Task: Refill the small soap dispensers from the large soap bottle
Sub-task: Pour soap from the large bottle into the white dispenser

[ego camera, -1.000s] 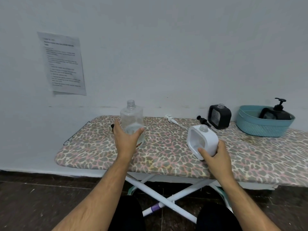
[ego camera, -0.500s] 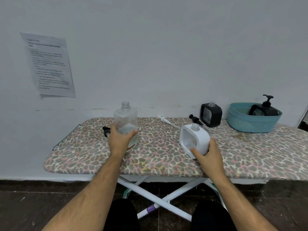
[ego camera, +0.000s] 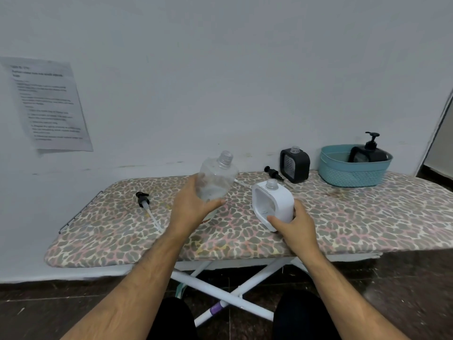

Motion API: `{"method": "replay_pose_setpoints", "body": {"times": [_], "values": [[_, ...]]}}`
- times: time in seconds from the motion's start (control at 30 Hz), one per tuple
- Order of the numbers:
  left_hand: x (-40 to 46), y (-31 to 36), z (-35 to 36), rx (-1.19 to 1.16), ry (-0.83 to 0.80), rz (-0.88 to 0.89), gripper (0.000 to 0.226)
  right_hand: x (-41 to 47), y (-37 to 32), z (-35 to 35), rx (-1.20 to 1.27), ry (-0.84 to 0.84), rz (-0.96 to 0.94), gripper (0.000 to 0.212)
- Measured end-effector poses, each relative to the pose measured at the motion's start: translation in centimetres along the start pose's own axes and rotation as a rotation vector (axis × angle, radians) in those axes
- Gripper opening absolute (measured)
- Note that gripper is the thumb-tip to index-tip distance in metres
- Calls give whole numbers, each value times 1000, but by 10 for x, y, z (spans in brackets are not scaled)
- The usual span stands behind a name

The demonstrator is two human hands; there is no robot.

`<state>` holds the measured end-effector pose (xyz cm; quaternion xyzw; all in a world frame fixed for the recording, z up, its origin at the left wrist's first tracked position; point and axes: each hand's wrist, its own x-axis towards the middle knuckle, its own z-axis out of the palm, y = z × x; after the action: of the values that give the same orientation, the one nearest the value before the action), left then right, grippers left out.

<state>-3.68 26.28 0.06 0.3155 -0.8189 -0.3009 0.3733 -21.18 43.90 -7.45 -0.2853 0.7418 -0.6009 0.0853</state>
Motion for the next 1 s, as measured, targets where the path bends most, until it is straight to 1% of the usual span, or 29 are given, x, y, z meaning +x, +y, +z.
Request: {"method": "replay_pose_setpoints", "body": {"times": [0.2,0.37,0.5,0.6,0.77,1.0], "values": [[2,9,2,274,-54,111,98,-3,-2,-9,-124,59,-67,60],[4,10,1,433,-99,164,98,-4,4,-12,-135,60,-75,62],[4,13,-2,548,-131,217,92,-7,5,-13,-134,60,-74,63],[5,14,-2,606,-134,268,89,-8,5,-12,-129,47,-95,64],[5,15,0,689,-141,304,90,-12,2,-11,-167,54,-143,58],[7,24,2,765,-155,360,91,-13,-1,-8,-181,60,-183,61]]}}
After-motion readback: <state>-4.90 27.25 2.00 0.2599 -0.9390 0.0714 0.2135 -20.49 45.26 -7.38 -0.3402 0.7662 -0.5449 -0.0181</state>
